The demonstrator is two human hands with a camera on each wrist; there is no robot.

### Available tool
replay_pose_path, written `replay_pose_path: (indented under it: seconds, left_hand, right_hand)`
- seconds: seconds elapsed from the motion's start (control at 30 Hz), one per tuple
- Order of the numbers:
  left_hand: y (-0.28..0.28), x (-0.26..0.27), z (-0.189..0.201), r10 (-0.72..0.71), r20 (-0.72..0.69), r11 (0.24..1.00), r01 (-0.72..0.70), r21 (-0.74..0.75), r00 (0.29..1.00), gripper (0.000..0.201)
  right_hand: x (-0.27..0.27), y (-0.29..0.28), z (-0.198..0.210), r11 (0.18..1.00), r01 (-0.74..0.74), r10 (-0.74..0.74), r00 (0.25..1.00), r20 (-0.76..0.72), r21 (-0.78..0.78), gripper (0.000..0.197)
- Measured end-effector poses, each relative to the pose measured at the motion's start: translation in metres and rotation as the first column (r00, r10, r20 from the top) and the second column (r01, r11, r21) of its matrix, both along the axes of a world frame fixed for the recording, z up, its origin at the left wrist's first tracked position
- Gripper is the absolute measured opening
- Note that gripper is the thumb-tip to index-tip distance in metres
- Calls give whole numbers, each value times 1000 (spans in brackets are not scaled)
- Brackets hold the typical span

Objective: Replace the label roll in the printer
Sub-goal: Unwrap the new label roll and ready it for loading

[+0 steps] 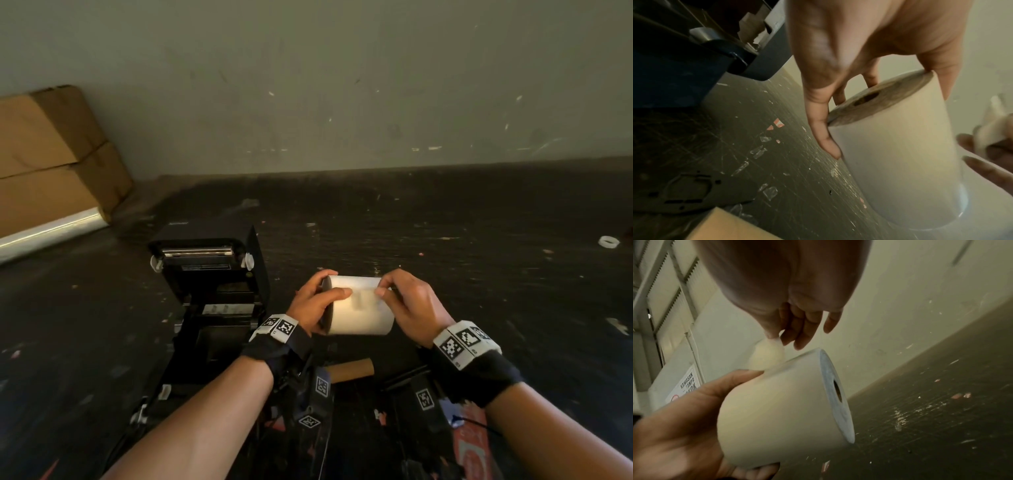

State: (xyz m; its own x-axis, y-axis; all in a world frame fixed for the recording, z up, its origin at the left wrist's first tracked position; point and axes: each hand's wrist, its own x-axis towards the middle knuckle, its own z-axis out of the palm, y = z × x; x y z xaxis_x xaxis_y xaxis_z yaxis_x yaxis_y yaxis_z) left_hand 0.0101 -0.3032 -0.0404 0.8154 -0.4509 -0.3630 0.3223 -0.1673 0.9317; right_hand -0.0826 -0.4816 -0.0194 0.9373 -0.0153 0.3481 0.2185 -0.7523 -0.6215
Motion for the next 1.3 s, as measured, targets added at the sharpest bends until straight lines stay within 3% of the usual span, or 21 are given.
replay_pose_path:
  seconds: [0.17, 0.27, 0.4, 0.6, 0.73, 0.8, 1.0, 1.17, 1.3]
  left_hand:
    - [7, 8, -10, 54, -14, 998, -53, 42, 998, 45]
    - [9, 13, -20, 76, -16, 994, -74, 81, 997, 45]
    - [9, 20, -32, 94, -26, 990, -91, 112, 995, 46]
    - [-1, 26, -41, 117, -17, 984, -113, 140, 993, 34]
    - [-10, 28, -44, 96, -5, 981, -94, 169, 995, 33]
    - [-13, 28, -45, 83, 2, 981, -82, 179, 997, 34]
    - [-15, 23, -33, 72, 24, 986, -75, 151, 997, 40]
    - [-13, 15, -21, 79, 40, 993, -82, 88, 996, 39]
    - [-10, 6, -15, 79, 40, 994, -81, 69, 996, 46]
  right_hand:
    - [2, -26, -7, 983, 158, -155, 987, -40, 95, 11]
    - [16, -55, -25, 952, 294, -270, 937, -224, 84, 22]
    - [36, -96, -60, 914, 401, -364, 753, -548, -57, 27]
    - [41, -132, -101, 900, 365, -418, 566, -711, -240, 13]
    - [40, -134, -114, 880, 373, -462, 524, -716, -294, 17]
    - [37, -134, -113, 872, 375, -477, 507, -718, -314, 31]
    - [15, -124, -96, 883, 402, -457, 620, -637, -242, 30]
    - [-10, -99, -97, 950, 184, -312, 528, -790, -253, 52]
    - [-16, -92, -103, 968, 209, -225, 491, -842, -137, 44]
